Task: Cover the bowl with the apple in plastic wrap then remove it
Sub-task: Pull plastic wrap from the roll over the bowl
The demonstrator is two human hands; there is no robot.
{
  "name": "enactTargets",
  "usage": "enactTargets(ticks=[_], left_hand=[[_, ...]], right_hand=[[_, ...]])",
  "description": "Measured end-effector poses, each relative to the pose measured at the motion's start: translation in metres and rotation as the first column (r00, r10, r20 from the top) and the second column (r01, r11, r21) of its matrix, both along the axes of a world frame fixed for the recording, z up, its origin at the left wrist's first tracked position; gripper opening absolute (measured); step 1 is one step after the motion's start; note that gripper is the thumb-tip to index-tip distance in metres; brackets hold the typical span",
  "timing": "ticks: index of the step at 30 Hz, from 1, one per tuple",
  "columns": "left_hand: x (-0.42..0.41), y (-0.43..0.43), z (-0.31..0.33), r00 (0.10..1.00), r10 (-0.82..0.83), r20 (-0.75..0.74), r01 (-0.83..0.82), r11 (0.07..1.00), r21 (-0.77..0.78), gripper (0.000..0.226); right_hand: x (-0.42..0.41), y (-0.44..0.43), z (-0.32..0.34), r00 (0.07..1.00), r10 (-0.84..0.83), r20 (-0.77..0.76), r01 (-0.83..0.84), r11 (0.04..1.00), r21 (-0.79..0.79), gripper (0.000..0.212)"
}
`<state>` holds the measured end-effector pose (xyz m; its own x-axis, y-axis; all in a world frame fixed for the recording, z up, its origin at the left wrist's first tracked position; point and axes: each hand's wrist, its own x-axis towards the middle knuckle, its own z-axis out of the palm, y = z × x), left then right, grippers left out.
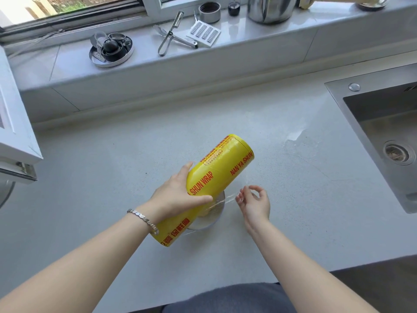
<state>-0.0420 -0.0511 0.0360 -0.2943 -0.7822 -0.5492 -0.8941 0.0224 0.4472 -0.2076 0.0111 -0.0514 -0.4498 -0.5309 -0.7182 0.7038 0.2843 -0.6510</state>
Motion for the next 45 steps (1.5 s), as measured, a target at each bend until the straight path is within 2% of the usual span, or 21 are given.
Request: enactTargets(ticks=[3,5,10,14,18,23,29,32,35,37,38,40,42,43,45], left_hand=[[0.001,-0.006,0.002,0.994,0.081,-0.079,-0.071,0.989,0.128,0.094],[0.001,-0.007,0.003,0.987,0.107,-0.119,-0.089,0.985,0.146,0.09],[0.001,-0.003,0.0,0.98,0.124,-0.157,-0.107,0.988,0.111,0.081],[0.004,-0.006,-0.001,0.96,0.196,-0.198,-0.162,0.971,0.174,0.077],[0.007,-0.007,-0.004,0.949,0.229,-0.215,-0.189,0.963,0.193,0.077],[0.008,-0.004,-0.002,0.945,0.253,-0.207,-0.218,0.96,0.179,0.081],[0.019,0.007,0.004,0.93,0.365,0.039,-0.359,0.927,-0.112,0.092],[0.024,0.022,0.003,0.909,0.371,0.193,-0.315,0.911,-0.266,0.098],[0.03,0.031,-0.003,0.895,0.328,0.301,-0.239,0.925,-0.296,0.107],[0.037,0.026,-0.003,0.919,0.302,0.253,-0.256,0.946,-0.199,0.107],[0.041,0.02,-0.003,0.932,0.338,0.134,-0.326,0.94,-0.102,0.103],[0.049,0.007,0.0,0.866,0.476,-0.15,-0.447,0.874,0.193,0.092],[0.053,-0.004,0.001,0.792,0.556,-0.253,-0.425,0.799,0.425,0.086],[0.054,-0.007,0.002,0.793,0.553,-0.255,-0.4,0.789,0.467,0.083],[0.053,-0.008,0.001,0.786,0.559,-0.264,-0.415,0.794,0.445,0.075]], right_hand=[[0.005,0.004,-0.004,0.932,0.311,-0.184,-0.308,0.95,0.044,0.02],[0.009,0.004,-0.007,0.89,0.4,-0.219,-0.393,0.916,0.076,0.023],[0.017,-0.001,-0.002,0.889,0.43,-0.158,-0.432,0.902,0.027,0.023],[0.021,0.005,0.001,0.843,0.51,-0.171,-0.517,0.856,0.005,0.032],[0.023,0.01,0.007,0.848,0.526,-0.061,-0.529,0.848,-0.037,0.046],[0.02,0.009,0.008,0.831,0.554,-0.048,-0.556,0.831,-0.024,0.045],[0.022,0.003,0.005,0.851,0.522,-0.048,-0.523,0.852,-0.008,0.04],[0.024,0.003,0.006,0.844,0.53,-0.077,-0.533,0.846,-0.02,0.039],[0.026,0.003,0.007,0.831,0.547,-0.097,-0.552,0.834,-0.025,0.04],[0.025,0.002,0.006,0.82,0.563,-0.103,-0.568,0.823,-0.02,0.039],[0.024,0.001,0.006,0.812,0.574,-0.104,-0.579,0.815,-0.017,0.039],[0.022,0.0,0.005,0.795,0.597,-0.107,-0.602,0.799,-0.012,0.039],[0.019,-0.001,0.005,0.772,0.625,-0.119,-0.629,0.777,-0.001,0.039],[0.018,-0.002,0.005,0.761,0.636,-0.13,-0.641,0.768,0.005,0.039],[0.015,-0.004,0.005,0.75,0.645,-0.146,-0.651,0.759,0.015,0.039]])
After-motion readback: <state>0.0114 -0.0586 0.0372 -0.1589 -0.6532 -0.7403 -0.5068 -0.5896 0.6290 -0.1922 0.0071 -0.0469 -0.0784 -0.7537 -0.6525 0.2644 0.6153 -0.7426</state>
